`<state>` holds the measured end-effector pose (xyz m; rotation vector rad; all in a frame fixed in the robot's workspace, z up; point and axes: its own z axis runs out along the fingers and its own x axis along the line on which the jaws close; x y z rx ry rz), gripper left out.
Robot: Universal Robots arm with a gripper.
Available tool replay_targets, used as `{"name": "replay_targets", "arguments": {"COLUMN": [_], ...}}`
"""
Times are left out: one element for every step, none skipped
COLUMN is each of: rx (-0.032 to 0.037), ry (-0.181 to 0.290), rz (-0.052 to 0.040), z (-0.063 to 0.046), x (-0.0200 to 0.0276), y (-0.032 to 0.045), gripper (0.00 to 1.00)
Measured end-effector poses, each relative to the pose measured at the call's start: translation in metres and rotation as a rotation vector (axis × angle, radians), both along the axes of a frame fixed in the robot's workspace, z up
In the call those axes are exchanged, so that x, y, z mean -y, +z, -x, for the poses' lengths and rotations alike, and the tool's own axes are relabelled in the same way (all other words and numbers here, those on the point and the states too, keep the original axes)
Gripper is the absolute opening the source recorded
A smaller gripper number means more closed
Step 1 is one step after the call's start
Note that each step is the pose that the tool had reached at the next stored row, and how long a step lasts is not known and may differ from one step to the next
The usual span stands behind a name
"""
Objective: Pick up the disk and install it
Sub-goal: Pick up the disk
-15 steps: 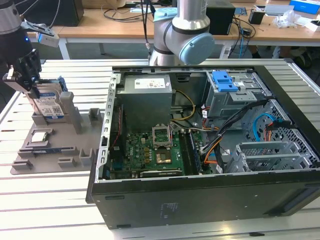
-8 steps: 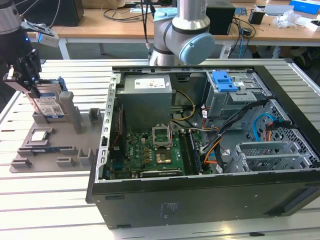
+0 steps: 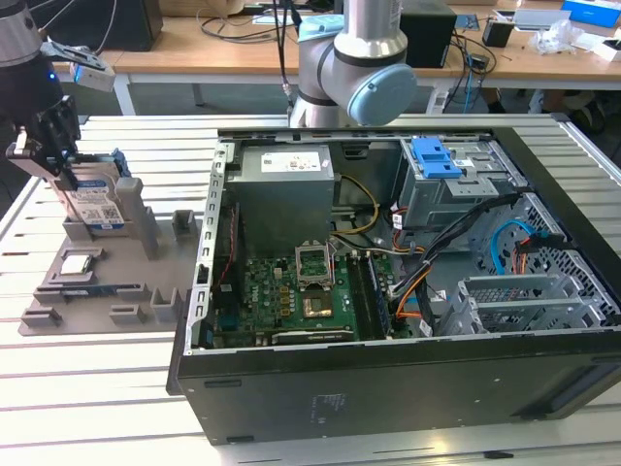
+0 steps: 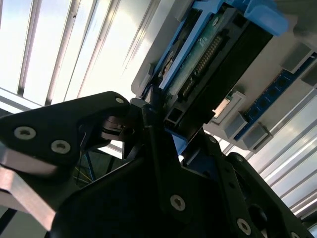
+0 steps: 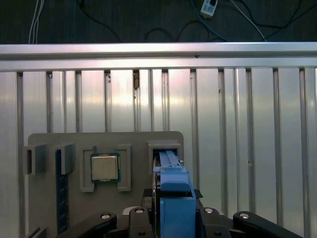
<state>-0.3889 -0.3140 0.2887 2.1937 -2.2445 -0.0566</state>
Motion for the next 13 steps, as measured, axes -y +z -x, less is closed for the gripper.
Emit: {"name": "replay_targets", "arguments": {"rx": [-0.0003,-0.0004,-0.0003,-0.0003,-0.0002,-0.0004,-0.0002,-0.0003,-0.0003,-0.0003,-0.0002,-0.0003,-0.0003], "ry": [0.000,0.000,0.000,0.000,0.000,0.000,0.000,0.000,0.000,0.000,0.000,0.000,0.000], "rz": [0.0001,0.0001,0.0001,0.0001,0.0001,0.0001,0.0001,0.0001,0.0001,0.0001,0.0001,0.0001,0.0001], "z": [0.000,0.000,0.000,0.000,0.000,0.000,0.000,0.000,0.000,0.000,0.000,0.000,0.000], "x": [0.0000,0.0000,0.0000,0.0000,0.0000,0.0000,0.0000,0.0000,0.0000,0.0000,0.0000,0.0000,0.0000], "y": [0.0067,0.0118,0.0135,0.0145,0.0158,0.0172,0.0198,0.0217,0.0237,0.0248,0.0258,0.0273,0.0283], "gripper": [0.37,0.37,0.37,0.37,0.37,0.37,0.37,0.37,0.37,0.37,0.37,0.37,0.37]}}
